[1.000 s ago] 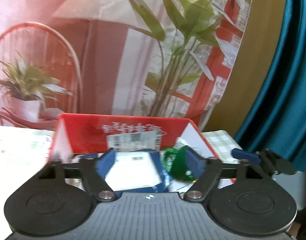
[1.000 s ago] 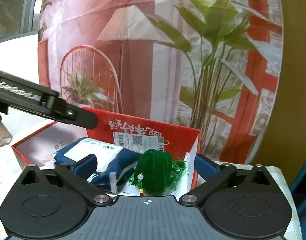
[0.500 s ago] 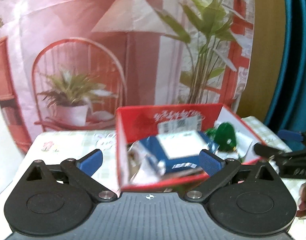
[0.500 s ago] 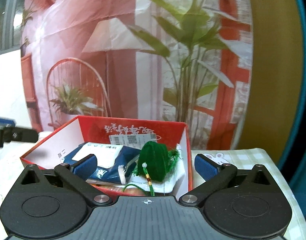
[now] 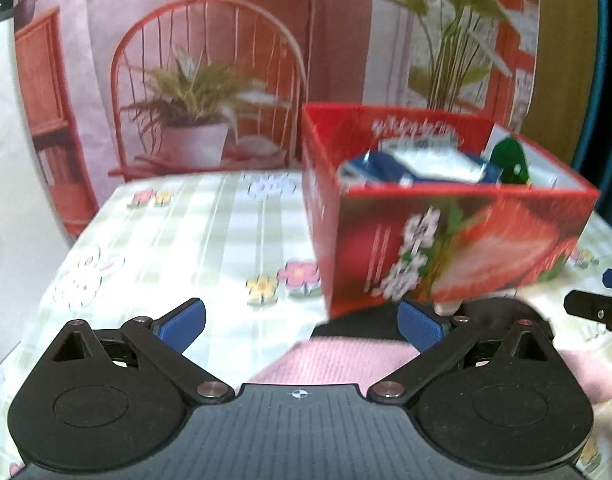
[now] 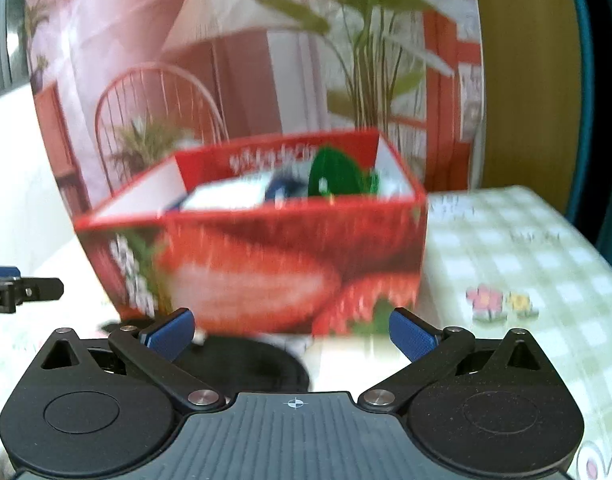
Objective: Organize soft objects
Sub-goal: 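Withdraw both tools from the box down to the pink knitted towel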
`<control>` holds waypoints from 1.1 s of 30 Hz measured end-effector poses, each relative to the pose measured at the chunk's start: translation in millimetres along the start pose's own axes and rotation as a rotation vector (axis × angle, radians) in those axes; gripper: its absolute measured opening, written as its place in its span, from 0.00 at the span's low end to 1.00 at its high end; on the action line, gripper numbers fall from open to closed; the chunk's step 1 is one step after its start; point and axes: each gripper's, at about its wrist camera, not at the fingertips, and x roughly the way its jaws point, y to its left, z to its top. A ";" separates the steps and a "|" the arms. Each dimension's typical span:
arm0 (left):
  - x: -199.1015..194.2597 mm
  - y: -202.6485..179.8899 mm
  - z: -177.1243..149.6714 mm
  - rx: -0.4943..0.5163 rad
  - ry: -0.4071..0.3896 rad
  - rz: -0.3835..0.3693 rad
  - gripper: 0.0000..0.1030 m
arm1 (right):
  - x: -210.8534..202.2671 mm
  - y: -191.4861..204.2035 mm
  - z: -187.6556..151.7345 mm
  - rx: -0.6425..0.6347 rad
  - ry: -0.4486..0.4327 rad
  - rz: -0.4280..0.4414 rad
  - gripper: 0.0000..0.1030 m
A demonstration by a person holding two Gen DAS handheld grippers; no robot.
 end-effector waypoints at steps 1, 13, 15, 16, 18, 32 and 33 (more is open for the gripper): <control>2.5 1.0 -3.6 0.000 0.012 0.002 1.00 | 2.5 2.5 -5.2 -0.008 0.021 -0.017 1.00; 23.6 1.7 -25.4 0.015 0.090 0.006 0.99 | 22.8 12.8 -40.8 -0.074 0.191 -0.102 1.00; 26.9 1.9 -27.2 0.015 0.096 0.004 0.99 | 25.4 14.1 -42.5 -0.075 0.202 -0.101 1.00; 27.7 1.8 -28.2 0.017 0.098 0.003 0.98 | 26.4 13.5 -41.9 -0.074 0.206 -0.100 1.00; 29.3 1.3 -29.4 0.021 0.100 -0.003 0.93 | 26.9 14.1 -42.6 -0.073 0.211 -0.098 1.00; 30.1 -1.6 -34.4 0.021 0.122 -0.117 0.24 | 29.9 6.5 -46.5 -0.032 0.238 -0.067 1.00; 29.7 -3.9 -35.2 0.034 0.123 -0.112 0.24 | 29.9 6.3 -46.9 -0.031 0.239 -0.065 1.00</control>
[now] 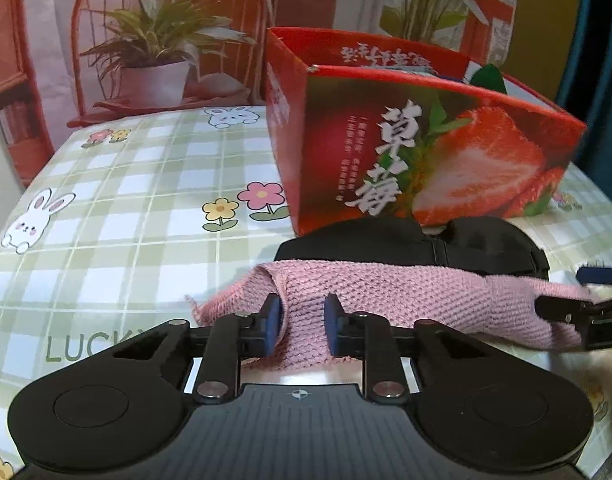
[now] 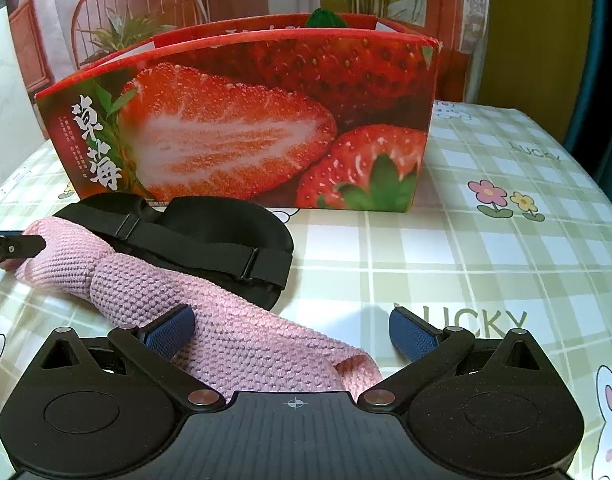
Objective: Organize soft objects
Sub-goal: 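Withdraw both tools from the box down to the pink knitted towel, then close both tools on the pink knitted towel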
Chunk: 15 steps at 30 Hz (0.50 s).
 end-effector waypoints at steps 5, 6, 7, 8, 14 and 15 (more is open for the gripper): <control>-2.3 -5.6 -5.2 0.009 0.024 0.008 0.23 | -0.4 -0.1 -0.8 -0.008 0.004 0.006 1.00; -2.9 -5.5 -6.2 0.007 0.030 0.006 0.23 | -0.6 -0.7 -0.9 -0.011 0.005 0.007 1.00; -3.8 -5.9 -7.5 0.003 0.035 0.004 0.23 | -0.8 -1.1 -1.1 -0.015 0.005 0.009 1.00; -5.0 -5.6 -8.7 -0.001 0.038 0.003 0.23 | -1.0 -1.7 -1.2 -0.019 0.006 0.011 1.00; -14.7 -12.9 -15.4 -0.009 0.078 -0.005 0.23 | -2.8 -6.4 -1.8 -0.039 0.006 0.011 1.00; -16.7 -14.5 -17.1 -0.009 0.083 -0.006 0.23 | -3.3 -8.0 -1.7 -0.038 0.007 0.010 1.00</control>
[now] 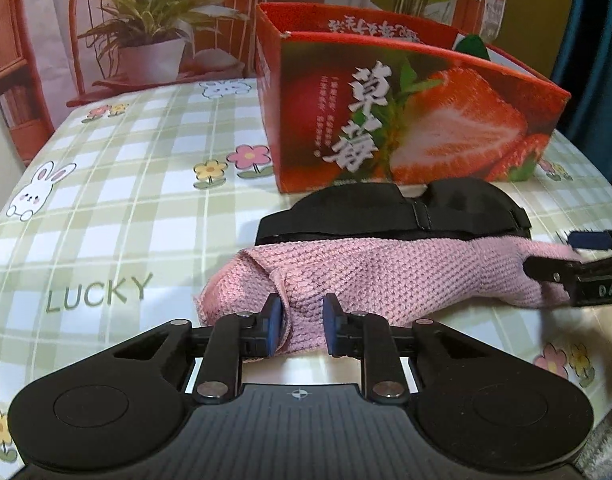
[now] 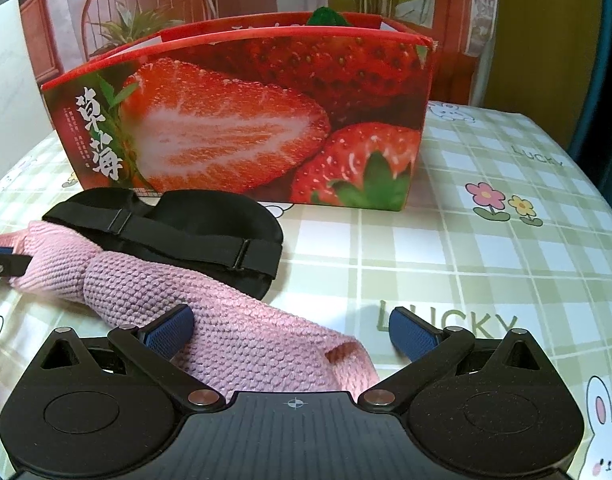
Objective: Organize soft objects
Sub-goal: 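Close both tools on the pink knitted towel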
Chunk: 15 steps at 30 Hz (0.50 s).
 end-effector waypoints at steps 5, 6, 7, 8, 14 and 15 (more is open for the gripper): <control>-8.4 -10.3 -9.7 -0.003 0.011 -0.007 0.23 | -1.7 -7.1 0.0 -0.004 -0.006 -0.024 1.00; -9.7 -12.0 -12.2 -0.005 0.008 -0.004 0.23 | -2.5 -8.3 -0.3 -0.006 -0.013 -0.044 1.00; -10.9 -13.4 -14.5 -0.008 0.003 -0.002 0.23 | -3.2 -9.4 -0.5 -0.009 -0.019 -0.070 1.00; -11.6 -14.1 -16.1 -0.010 0.000 0.002 0.23 | -3.9 -10.3 -0.6 -0.013 -0.022 -0.103 1.00; -12.3 -13.2 -16.7 -0.027 -0.005 -0.001 0.23 | -25.1 -17.4 -0.7 0.015 -0.061 -0.103 0.98; -12.6 -13.6 -17.2 -0.026 -0.007 0.000 0.23 | -29.8 -18.3 -0.7 0.019 -0.072 -0.091 0.95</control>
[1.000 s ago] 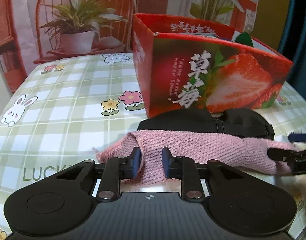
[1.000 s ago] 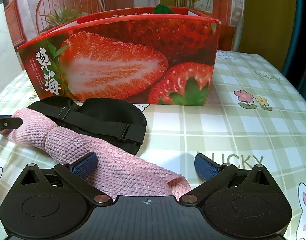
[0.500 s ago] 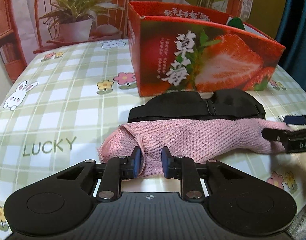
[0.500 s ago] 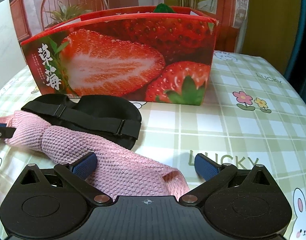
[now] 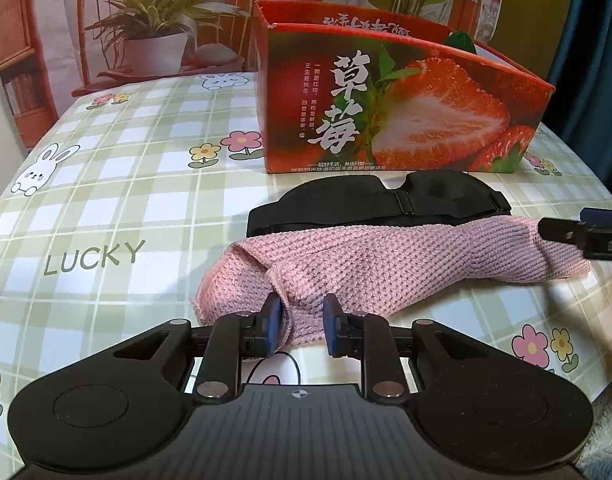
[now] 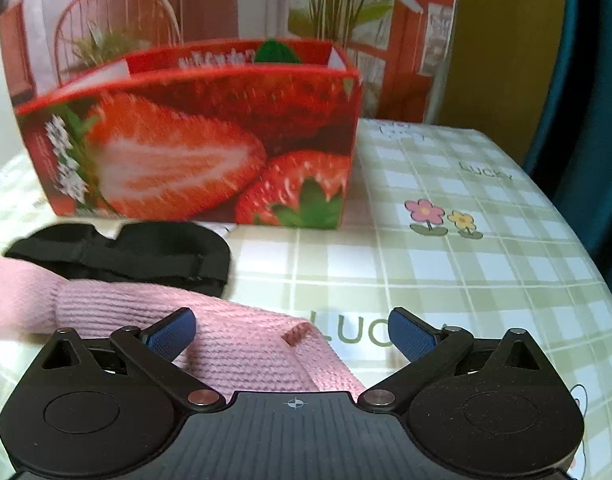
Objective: Organize soft objects
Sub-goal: 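Close both tools on the pink knitted towel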
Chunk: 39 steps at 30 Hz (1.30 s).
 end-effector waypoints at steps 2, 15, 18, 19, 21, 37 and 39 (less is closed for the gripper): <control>-1.4 0.0 -1.6 0.000 -0.003 -0.001 0.23 | -9.0 -3.6 0.6 0.033 -0.011 0.046 0.91; -0.7 4.8 -2.8 -0.029 -0.014 -0.022 0.23 | 5.6 2.9 -11.5 0.075 0.053 0.134 0.71; -1.8 4.4 -3.9 -0.034 -0.023 -0.021 0.24 | 6.8 9.3 -15.0 0.032 0.032 0.129 0.65; -2.5 3.5 -3.9 -0.031 -0.026 -0.016 0.25 | 6.4 10.6 -15.3 0.022 0.028 0.135 0.62; -6.9 3.4 -3.5 -0.032 -0.038 -0.009 0.30 | 5.5 13.4 -15.3 0.005 0.021 0.160 0.49; 7.0 -14.3 15.7 -0.106 0.006 -0.079 0.56 | 6.8 10.0 -17.3 0.016 -0.015 0.234 0.40; 9.7 -16.6 12.2 -0.096 0.006 -0.065 0.57 | 6.9 10.0 -18.1 0.015 -0.020 0.238 0.41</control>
